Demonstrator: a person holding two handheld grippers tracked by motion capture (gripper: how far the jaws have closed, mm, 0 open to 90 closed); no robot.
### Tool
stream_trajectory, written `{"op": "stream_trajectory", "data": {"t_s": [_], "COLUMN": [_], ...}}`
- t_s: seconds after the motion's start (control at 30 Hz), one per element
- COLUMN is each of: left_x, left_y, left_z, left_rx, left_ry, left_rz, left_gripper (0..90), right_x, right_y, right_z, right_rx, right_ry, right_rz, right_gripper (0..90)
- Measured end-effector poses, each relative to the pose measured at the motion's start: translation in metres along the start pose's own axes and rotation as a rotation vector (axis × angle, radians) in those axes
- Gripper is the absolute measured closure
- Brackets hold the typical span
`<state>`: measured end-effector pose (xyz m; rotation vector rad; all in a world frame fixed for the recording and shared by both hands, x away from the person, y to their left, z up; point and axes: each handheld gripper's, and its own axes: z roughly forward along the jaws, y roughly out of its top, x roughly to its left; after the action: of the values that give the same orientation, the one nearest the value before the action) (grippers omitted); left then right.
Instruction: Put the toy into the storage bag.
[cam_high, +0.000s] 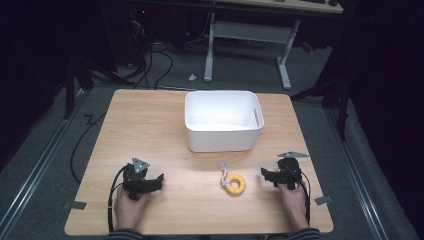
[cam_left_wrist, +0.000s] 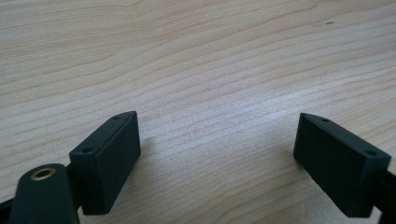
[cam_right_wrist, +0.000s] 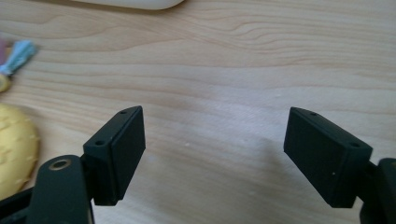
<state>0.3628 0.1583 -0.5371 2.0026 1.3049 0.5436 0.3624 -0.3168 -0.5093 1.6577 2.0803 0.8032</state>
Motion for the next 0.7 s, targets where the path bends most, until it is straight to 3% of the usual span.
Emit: {"op": "stream_trajectory", "data": {"t_s": [0.2,0.4,0.7], "left_x": [0.000,0.000,0.000], "left_y": [0.000,0.000,0.000], "left_z": [0.000,0.000,0.000], "left_rx": [0.000,-0.001,0.000], "left_ry": [-0.001,-0.001,-0.003], "left_rz": [0.000,-0.002,-0.002], "left_gripper": [15.0,15.0,14.9], "right_x": [0.005,0.008,0.021], "right_y": [-0.002,-0.007,-0.019], "right_z": [-0.005,-0.013,-0.020], "right_rx": [0.024,-0.010,-0.006], "right_ry": [0.049,0.108,0.159], "right_rz": [-0.018,-0.032,-0.101], "right_gripper": [14.9,14.8,15.1]}}
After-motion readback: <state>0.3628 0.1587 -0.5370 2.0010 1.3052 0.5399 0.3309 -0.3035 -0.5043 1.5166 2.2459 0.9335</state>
